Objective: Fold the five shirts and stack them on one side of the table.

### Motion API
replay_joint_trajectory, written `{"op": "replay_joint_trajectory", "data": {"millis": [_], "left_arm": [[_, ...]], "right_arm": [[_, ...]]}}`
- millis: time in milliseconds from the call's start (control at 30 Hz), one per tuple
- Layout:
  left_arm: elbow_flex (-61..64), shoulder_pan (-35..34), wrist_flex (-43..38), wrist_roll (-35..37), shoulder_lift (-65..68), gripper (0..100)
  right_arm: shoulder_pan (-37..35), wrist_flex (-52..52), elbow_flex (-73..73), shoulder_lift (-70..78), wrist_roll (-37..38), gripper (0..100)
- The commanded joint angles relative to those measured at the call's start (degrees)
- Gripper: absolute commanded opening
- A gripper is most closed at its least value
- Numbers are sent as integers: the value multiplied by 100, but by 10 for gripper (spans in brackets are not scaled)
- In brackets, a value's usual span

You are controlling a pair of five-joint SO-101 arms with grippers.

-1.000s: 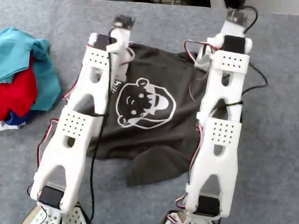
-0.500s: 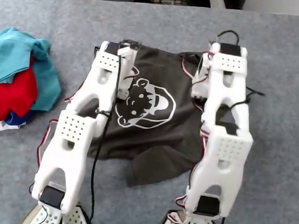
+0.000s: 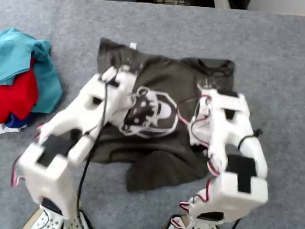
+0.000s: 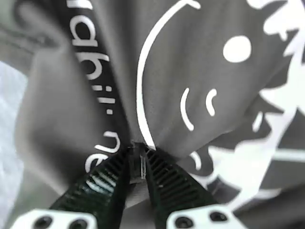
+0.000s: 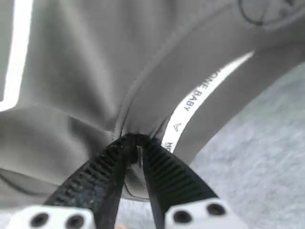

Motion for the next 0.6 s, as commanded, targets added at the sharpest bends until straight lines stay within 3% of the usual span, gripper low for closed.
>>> {"op": "replay_joint_trajectory", "data": {"millis": [0, 133, 333, 567], "left_arm": [[1042, -31, 62, -360, -1073, 28], [1288, -321, 589, -782, -1451, 28], [1859, -312, 1160, -1591, -1908, 28], [2316, -312, 1635, -1705, -3631, 28]], "right_arm": [[62, -26, 567, -804, 308, 14], [62, 88, 1121, -1481, 791, 14], [97, 1134, 1393, -2290, 1969, 15], [97, 1952, 1270, -3538, 2769, 15]]}}
